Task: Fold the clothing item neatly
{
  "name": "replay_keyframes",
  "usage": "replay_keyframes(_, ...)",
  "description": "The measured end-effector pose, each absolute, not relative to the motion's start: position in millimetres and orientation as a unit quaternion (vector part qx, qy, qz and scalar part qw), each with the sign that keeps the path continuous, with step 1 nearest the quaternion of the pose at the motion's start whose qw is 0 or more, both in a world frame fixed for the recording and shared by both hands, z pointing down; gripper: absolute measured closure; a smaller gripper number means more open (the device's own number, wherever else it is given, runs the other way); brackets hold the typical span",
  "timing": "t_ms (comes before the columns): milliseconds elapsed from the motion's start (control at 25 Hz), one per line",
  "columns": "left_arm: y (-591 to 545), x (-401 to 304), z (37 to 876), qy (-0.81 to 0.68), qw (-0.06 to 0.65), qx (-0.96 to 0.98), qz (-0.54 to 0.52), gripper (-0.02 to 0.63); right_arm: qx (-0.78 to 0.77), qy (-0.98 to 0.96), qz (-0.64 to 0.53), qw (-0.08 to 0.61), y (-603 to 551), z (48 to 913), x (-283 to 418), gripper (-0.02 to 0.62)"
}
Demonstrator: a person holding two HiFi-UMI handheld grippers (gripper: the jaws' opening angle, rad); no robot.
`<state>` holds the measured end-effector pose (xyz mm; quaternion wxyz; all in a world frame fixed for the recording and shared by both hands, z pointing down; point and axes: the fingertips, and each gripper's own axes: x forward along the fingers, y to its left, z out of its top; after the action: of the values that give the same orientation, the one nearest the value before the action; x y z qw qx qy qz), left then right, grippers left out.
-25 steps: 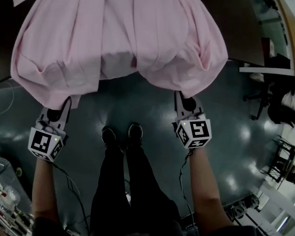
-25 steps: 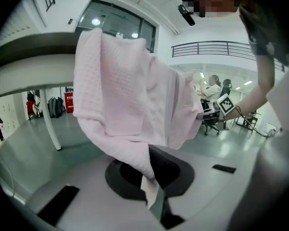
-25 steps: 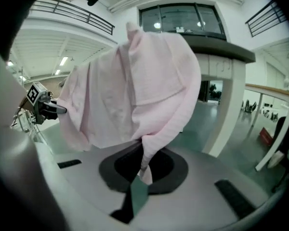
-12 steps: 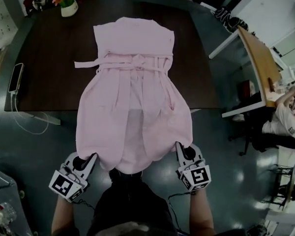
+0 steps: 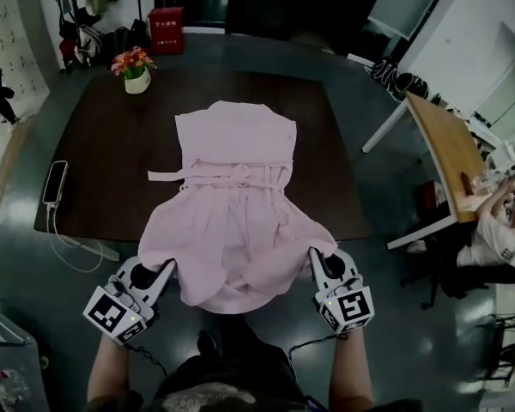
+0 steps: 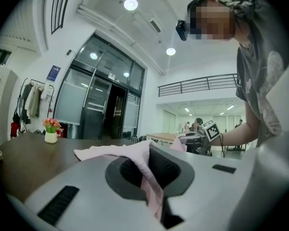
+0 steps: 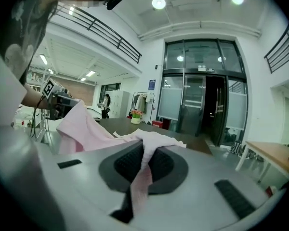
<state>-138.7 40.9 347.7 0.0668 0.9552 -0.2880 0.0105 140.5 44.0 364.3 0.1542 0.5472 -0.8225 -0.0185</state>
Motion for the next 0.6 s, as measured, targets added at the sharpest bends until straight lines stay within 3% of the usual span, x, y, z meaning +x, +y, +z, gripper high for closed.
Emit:
replay_keyframes(160, -21, -123, 314, -0.308, 0.048, 0.95, 0.0, 0.589, 0.52, -0.839, -0.043, 0.157, -10, 346, 160, 0.594)
replay_keyframes(400, -126, -131, 252, -0.371, 0.002, 0.928, -0.044, 0.589, 0.521, -0.846, -0.061, 0.093, -114, 294, 212, 0.594)
replay_keyframes(600, -212, -148, 232, -0.41, 0.0, 0.91, -0.057, 0.589, 0.524, -0.846, -0.059, 0.085, -207, 270, 238, 0.594)
